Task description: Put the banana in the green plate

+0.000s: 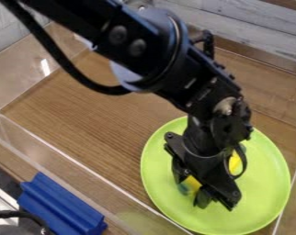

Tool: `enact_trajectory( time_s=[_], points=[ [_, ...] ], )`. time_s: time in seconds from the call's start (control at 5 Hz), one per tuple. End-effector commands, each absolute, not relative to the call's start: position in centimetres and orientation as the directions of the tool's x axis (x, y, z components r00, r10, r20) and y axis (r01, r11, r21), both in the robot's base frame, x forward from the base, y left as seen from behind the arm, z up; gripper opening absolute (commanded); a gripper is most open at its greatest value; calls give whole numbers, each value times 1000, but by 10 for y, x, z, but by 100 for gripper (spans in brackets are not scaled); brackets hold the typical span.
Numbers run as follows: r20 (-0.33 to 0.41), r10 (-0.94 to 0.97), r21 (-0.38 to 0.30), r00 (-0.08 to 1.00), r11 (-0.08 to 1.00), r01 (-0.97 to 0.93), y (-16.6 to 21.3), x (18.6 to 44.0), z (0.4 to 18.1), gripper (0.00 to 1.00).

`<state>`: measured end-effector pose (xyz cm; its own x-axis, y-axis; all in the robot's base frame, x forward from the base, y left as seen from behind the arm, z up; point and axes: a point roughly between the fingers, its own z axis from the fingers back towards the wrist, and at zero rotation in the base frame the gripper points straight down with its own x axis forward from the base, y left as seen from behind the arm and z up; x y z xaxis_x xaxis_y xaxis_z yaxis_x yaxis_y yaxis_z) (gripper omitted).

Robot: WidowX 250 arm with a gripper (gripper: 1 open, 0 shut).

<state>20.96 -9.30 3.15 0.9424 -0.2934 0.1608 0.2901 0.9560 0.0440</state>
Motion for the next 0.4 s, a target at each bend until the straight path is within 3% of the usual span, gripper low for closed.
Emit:
enact_trajectory(
  time_s=[0.0,0.2],
  points=[
    [194,-286,45,938,958,283,-93,215,36,0],
    [191,-278,40,941,960,276,-91,216,41,100]
  ],
)
